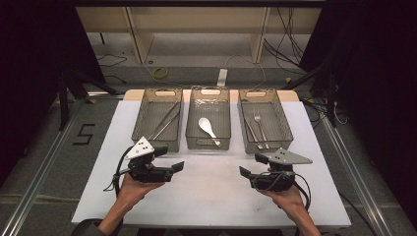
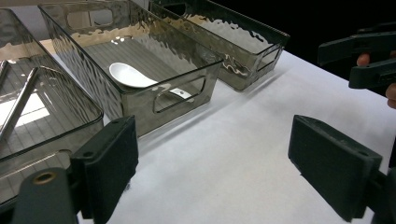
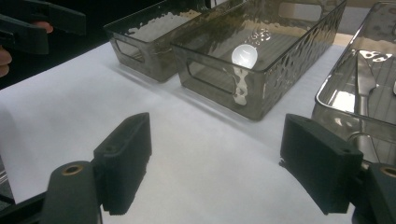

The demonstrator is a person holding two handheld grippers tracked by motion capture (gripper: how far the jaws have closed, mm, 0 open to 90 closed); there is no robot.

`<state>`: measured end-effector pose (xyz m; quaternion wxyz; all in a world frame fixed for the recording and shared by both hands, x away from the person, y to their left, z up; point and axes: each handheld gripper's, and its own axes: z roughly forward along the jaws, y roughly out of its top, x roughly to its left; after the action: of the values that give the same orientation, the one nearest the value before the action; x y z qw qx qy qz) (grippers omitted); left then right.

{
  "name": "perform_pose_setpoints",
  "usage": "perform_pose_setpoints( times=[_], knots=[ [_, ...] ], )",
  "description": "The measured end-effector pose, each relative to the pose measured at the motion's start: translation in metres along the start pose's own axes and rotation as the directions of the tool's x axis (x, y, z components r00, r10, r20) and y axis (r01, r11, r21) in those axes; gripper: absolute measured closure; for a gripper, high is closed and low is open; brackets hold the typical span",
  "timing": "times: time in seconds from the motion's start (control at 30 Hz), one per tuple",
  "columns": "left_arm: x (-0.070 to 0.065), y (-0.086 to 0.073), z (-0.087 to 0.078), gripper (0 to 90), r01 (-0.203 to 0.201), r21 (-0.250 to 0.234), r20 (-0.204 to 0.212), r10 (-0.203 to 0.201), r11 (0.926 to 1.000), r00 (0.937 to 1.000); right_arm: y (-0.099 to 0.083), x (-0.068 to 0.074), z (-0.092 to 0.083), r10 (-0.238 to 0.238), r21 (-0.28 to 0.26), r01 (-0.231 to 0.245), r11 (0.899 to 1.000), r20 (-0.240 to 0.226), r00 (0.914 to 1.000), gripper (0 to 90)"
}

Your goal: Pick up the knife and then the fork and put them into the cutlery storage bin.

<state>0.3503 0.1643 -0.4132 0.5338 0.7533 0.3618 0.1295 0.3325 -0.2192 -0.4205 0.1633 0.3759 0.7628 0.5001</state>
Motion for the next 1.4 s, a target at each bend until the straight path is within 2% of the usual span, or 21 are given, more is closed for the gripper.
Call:
perform_pose_setpoints(
  times=[0.1, 0.43, 1.03, 1.4],
  knots=[
    [-0.001, -0.001, -0.001, 15.4, 0.004, -0.002, 0.006, -0.004, 1.0, 1.0, -0.003, 0.001, -0.003, -0.007, -0.001, 0.007, 1.0, 0.002, 1.0, 25.7],
    [-0.003, -0.002, -0.003, 15.5, 0.011, 0.004, 0.017, -0.011, 0.9999, 0.9998, -0.012, 0.001, -0.009, 0.011, -0.004, -0.011, 1.0, 0.003, 0.9999, 25.5],
    [-0.007, -0.005, -0.006, 15.5, 0.003, 0.012, 0.031, -0.003, 0.9999, 0.9995, -0.027, 0.001, -0.017, 0.027, 0.013, -0.027, 1.0, 0.014, 0.9995, 24.0],
    [-0.008, -0.005, -0.006, 15.4, -0.002, 0.013, 0.032, 0.001, 0.9999, 0.9995, -0.027, 0.002, -0.018, 0.022, 0.007, -0.022, 1.0, 0.017, 0.9996, 23.8]
  ],
)
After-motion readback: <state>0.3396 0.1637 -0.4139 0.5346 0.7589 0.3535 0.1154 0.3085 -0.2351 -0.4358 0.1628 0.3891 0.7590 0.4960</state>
